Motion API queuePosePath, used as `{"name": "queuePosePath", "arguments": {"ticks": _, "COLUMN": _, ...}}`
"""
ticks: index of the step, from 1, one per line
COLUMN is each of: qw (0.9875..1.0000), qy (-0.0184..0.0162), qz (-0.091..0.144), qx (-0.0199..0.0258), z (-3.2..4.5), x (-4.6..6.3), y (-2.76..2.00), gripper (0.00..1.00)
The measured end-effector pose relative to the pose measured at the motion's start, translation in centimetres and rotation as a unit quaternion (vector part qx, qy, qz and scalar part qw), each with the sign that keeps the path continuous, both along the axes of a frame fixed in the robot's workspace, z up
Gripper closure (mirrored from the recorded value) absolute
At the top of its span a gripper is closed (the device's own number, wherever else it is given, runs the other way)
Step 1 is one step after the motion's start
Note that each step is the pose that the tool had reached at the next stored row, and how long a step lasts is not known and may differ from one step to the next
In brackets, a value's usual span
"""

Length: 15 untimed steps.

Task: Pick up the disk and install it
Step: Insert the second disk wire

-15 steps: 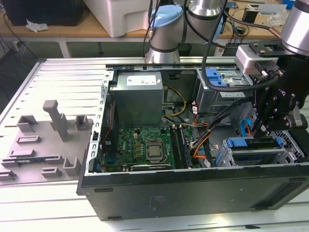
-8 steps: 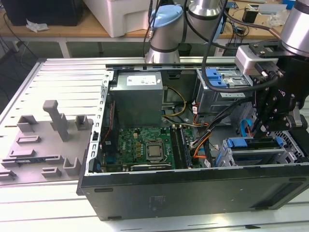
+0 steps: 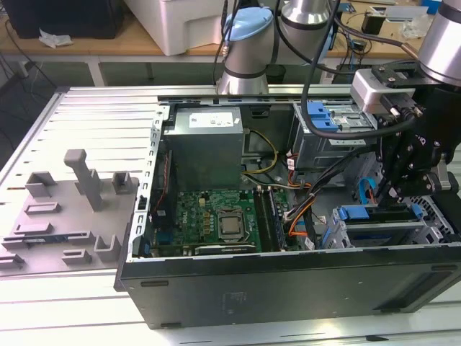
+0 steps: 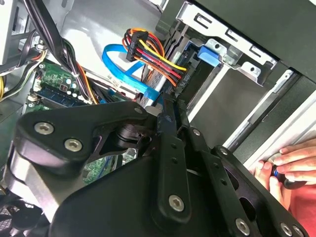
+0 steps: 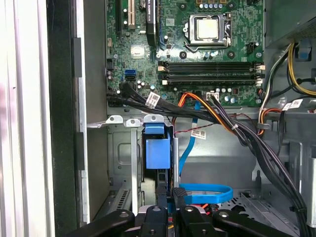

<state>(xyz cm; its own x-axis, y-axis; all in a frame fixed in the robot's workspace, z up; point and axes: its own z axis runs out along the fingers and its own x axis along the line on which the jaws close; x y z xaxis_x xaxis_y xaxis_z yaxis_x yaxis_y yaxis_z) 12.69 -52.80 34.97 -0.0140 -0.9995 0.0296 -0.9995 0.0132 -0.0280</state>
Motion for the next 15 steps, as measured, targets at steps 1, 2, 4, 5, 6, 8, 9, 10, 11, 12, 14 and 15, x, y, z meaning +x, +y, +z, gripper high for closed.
{"name": "queuePosePath", "arguments": {"ticks": 1, "qw": 1.0, "qy": 0.0, "qz": 0.0, "qx": 0.0, "z": -0.04, "x": 0.0, "y": 0.0, "gripper": 0.84}}
{"name": "queuePosePath", "arguments": {"ticks": 2, "qw": 1.0, "qy": 0.0, "qz": 0.0, "qx": 0.0, "z": -0.07, "x": 0.01, "y": 0.0, "gripper": 0.84}}
{"name": "queuePosePath", "arguments": {"ticks": 4, "qw": 1.0, "qy": 0.0, "qz": 0.0, "qx": 0.0, "z": -0.14, "x": 0.01, "y": 0.0, "gripper": 0.84}}
{"name": "queuePosePath", "arguments": {"ticks": 5, "qw": 1.0, "qy": 0.0, "qz": 0.0, "qx": 0.0, "z": -0.16, "x": 0.01, "y": 0.0, "gripper": 0.84}}
{"name": "queuePosePath", "arguments": {"ticks": 6, "qw": 1.0, "qy": 0.0, "qz": 0.0, "qx": 0.0, "z": -0.19, "x": 0.01, "y": 0.0, "gripper": 0.84}}
{"name": "queuePosePath", "arguments": {"ticks": 8, "qw": 1.0, "qy": 0.0, "qz": 0.0, "qx": 0.0, "z": -0.23, "x": 0.01, "y": 0.0, "gripper": 0.84}}
{"name": "queuePosePath", "arguments": {"ticks": 9, "qw": 1.0, "qy": 0.0, "qz": 0.0, "qx": 0.0, "z": -0.25, "x": 0.01, "y": 0.0, "gripper": 0.84}}
{"name": "queuePosePath", "arguments": {"ticks": 10, "qw": 1.0, "qy": 0.0, "qz": 0.0, "qx": 0.0, "z": -0.27, "x": 0.01, "y": 0.0, "gripper": 0.84}}
{"name": "queuePosePath", "arguments": {"ticks": 11, "qw": 1.0, "qy": 0.0, "qz": 0.0, "qx": 0.0, "z": -0.3, "x": 0.01, "y": 0.0, "gripper": 0.84}}
{"name": "queuePosePath", "arguments": {"ticks": 12, "qw": 1.0, "qy": 0.0, "qz": 0.0, "qx": 0.0, "z": -0.31, "x": 0.01, "y": 0.0, "gripper": 0.84}}
{"name": "queuePosePath", "arguments": {"ticks": 14, "qw": 1.0, "qy": 0.0, "qz": 0.0, "qx": 0.0, "z": -0.32, "x": 0.03, "y": 0.0, "gripper": 0.84}}
{"name": "queuePosePath", "arguments": {"ticks": 15, "qw": 1.0, "qy": 0.0, "qz": 0.0, "qx": 0.0, "z": -0.32, "x": 0.03, "y": 0.0, "gripper": 0.84}}
